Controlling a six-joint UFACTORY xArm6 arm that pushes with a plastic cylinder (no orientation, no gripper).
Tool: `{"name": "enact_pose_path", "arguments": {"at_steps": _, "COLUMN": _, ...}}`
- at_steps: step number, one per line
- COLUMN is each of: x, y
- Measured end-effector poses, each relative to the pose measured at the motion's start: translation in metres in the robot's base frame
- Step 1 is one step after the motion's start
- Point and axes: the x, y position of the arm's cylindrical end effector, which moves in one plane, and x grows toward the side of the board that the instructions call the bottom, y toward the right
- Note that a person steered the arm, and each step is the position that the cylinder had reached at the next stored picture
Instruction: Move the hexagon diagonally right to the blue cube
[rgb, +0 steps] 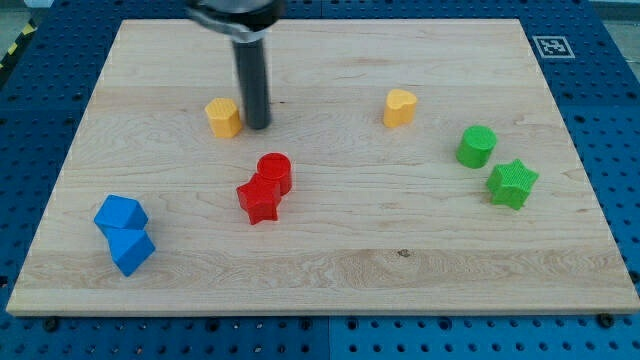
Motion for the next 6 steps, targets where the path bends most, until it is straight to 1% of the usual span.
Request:
{"name": "enact_pose_path", "arguments": {"at_steps": 1, "x": 0.003, "y": -0.049}}
{"name": "enact_pose_path", "arguments": {"at_steps": 2, "x": -0.010, "y": -0.033}}
{"name": "enact_pose_path", "arguments": {"at_steps": 3, "x": -0.029, "y": -0.032}}
{"name": "enact_pose_path", "arguments": {"at_steps": 4, "x": -0.039, "y": -0.033}}
{"name": "enact_pose_path", "arguments": {"at_steps": 5, "x": -0.027, "y": -0.046}}
{"name": "enact_pose_path", "arguments": {"at_steps": 6, "x": -0.001, "y": -0.052}}
